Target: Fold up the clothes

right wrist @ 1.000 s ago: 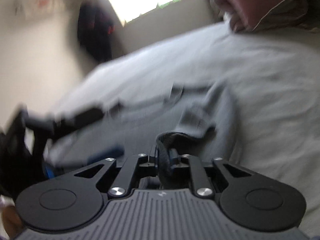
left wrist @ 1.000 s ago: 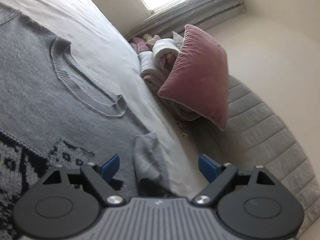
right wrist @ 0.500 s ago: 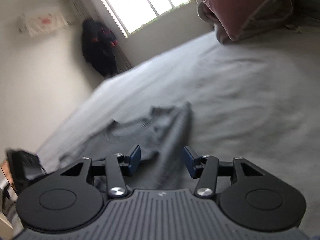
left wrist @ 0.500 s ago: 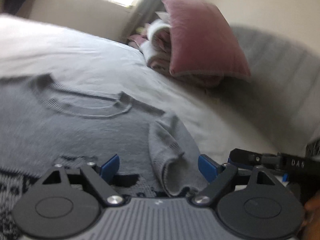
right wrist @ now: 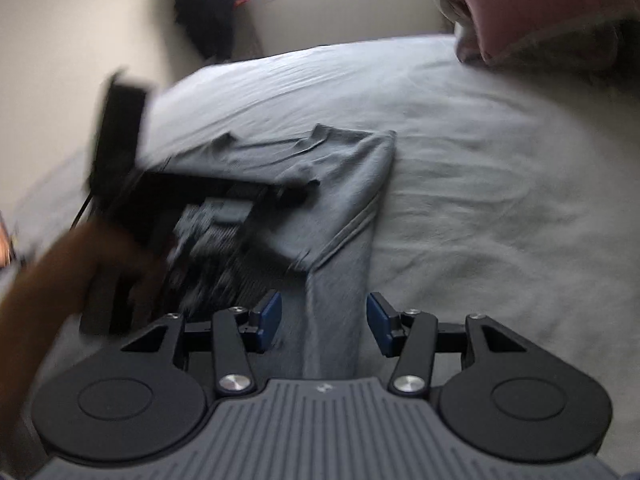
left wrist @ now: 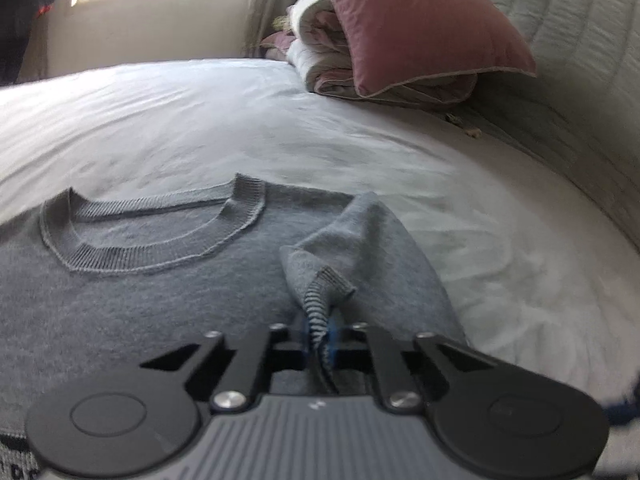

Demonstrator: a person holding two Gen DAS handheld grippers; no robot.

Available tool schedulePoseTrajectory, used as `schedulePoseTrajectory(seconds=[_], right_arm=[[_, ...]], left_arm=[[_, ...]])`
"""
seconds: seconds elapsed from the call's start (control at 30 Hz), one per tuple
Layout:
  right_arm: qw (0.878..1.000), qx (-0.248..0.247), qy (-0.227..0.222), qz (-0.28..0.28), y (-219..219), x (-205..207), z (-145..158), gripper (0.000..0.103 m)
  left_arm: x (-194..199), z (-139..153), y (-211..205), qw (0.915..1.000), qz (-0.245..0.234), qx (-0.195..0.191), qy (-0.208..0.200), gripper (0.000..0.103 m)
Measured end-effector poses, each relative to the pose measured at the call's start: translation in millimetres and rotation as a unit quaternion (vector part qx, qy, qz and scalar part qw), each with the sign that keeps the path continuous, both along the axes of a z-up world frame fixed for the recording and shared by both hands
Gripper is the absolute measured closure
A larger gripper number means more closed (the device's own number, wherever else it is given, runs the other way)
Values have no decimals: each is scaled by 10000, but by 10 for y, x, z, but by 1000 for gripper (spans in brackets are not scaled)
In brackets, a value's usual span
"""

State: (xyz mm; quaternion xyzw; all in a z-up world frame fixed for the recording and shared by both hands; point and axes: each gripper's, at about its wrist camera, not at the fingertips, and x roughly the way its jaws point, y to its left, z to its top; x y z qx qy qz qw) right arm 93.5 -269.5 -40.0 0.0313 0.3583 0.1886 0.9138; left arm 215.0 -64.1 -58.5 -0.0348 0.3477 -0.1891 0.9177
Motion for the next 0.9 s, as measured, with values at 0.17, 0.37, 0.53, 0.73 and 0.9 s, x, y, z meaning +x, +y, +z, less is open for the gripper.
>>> schedulePoseTrajectory(seconds=[0.17, 0.37, 0.53, 0.73, 0.9], right_arm=[[9964, -814, -59, 234, 176, -341, 16, 81], [9964, -848, 72, -26, 206, -402, 10, 97], [9997, -7, 238, -28, 273, -259, 173, 97], [9965, 487, 655, 180, 518, -19, 99, 91], [9941, 812, 698, 148, 393, -75, 145, 87]], left_arm=[[35, 65, 127, 9989, 138, -455, 48, 98], [73, 126, 246, 9950, 202, -976, -74, 98], [143, 231, 306, 9948, 384, -911, -266, 98], [319, 144, 444, 9940, 832, -703, -67, 88], [126, 205, 581, 9918, 1047, -723, 138, 64]])
